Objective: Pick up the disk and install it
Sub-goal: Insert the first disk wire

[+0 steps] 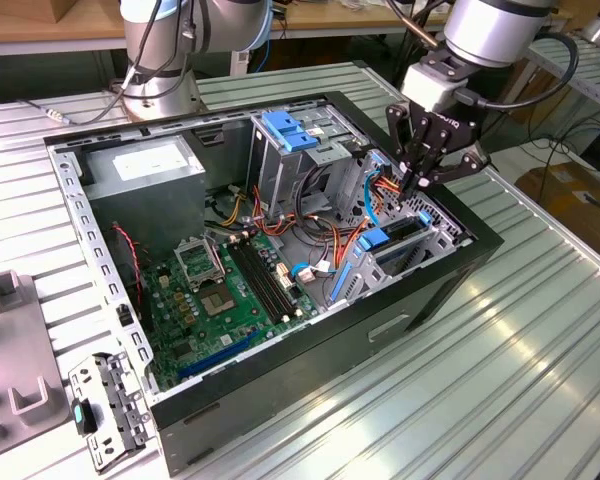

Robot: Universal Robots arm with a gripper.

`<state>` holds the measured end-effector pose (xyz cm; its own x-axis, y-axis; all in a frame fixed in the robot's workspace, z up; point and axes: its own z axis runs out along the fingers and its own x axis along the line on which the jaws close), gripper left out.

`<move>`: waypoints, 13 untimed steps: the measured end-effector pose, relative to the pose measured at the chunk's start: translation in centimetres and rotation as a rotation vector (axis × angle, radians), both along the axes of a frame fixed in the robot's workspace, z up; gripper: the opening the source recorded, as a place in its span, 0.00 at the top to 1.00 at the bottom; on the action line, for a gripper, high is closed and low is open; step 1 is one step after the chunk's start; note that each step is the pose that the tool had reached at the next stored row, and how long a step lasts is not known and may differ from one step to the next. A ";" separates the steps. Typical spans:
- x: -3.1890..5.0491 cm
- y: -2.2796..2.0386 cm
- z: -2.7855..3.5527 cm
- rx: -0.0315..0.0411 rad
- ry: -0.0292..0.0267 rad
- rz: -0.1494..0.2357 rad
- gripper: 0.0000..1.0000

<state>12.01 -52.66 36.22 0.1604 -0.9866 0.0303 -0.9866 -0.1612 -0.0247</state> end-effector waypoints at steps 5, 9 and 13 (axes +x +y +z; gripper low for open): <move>0.00 0.00 -0.01 0.0002 0.0000 -0.004 0.84; 0.00 0.00 -0.01 0.0001 0.0000 -0.004 0.84; -0.09 -0.01 -0.02 0.0004 0.0000 -0.005 0.84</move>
